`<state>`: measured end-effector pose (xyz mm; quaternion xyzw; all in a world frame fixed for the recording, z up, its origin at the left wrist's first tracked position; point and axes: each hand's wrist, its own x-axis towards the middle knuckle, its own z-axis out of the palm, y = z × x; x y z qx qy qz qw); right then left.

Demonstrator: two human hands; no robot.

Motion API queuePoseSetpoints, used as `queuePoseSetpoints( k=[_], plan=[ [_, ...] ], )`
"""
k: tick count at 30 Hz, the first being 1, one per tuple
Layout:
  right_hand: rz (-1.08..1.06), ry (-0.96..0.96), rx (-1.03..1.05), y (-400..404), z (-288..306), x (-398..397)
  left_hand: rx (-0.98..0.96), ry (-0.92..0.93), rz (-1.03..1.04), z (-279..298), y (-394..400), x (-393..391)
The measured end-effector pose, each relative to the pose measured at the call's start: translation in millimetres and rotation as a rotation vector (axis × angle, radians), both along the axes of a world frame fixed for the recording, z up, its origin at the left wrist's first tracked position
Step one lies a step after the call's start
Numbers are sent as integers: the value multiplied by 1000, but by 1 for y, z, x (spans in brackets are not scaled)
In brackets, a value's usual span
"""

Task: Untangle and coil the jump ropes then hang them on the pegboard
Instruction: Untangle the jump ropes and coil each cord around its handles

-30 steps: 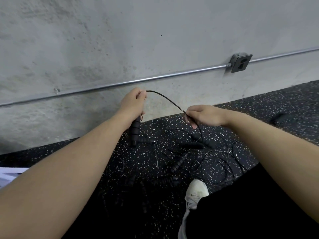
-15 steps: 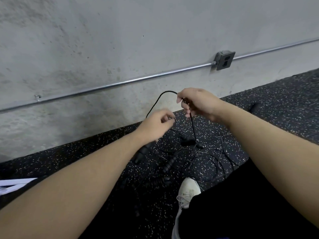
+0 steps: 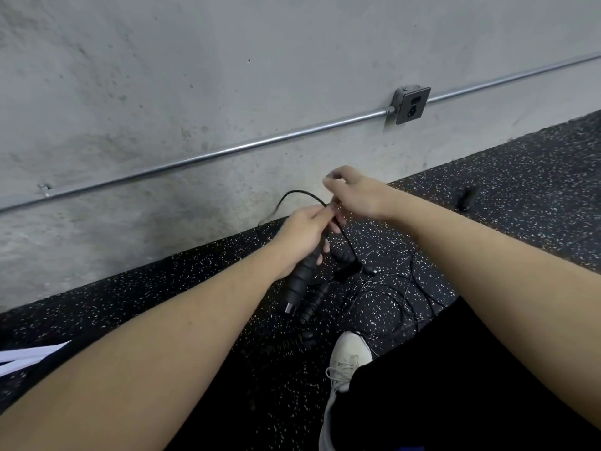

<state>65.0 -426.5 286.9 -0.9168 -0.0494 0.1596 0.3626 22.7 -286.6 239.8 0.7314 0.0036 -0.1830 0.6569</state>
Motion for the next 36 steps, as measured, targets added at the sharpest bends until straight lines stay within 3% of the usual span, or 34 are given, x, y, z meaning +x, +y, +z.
queuePoseSetpoints(
  k=[4, 7, 12, 17, 25, 28, 31, 33, 36],
  plan=[
    [323, 185, -324, -17, 2, -2, -259, 133, 166, 10, 4, 11],
    [418, 290, -296, -28, 6, -3, -421, 206, 225, 15, 6, 18],
    [329, 152, -172, -33, 5, 2, -554, 228, 332, 16, 9, 27],
    [190, 106, 63, -22, 4, 1, -290, 121, 265, 6, 8, 23],
    [-96, 2, 471, -15, 16, 3, 91, -57, -229, -24, -17, -8],
    [-231, 39, 610, -19, 16, 9, 278, -184, -351, -32, -19, -15],
    [-292, 156, 697, -23, 13, 11, 356, -212, -305, -35, -22, -13],
    [-307, 236, 686, -26, 10, 12, 319, -183, -241, -35, -23, -7],
    [-221, 238, 377, -34, 4, 12, 135, -53, -132, -29, -23, -1]
  ],
)
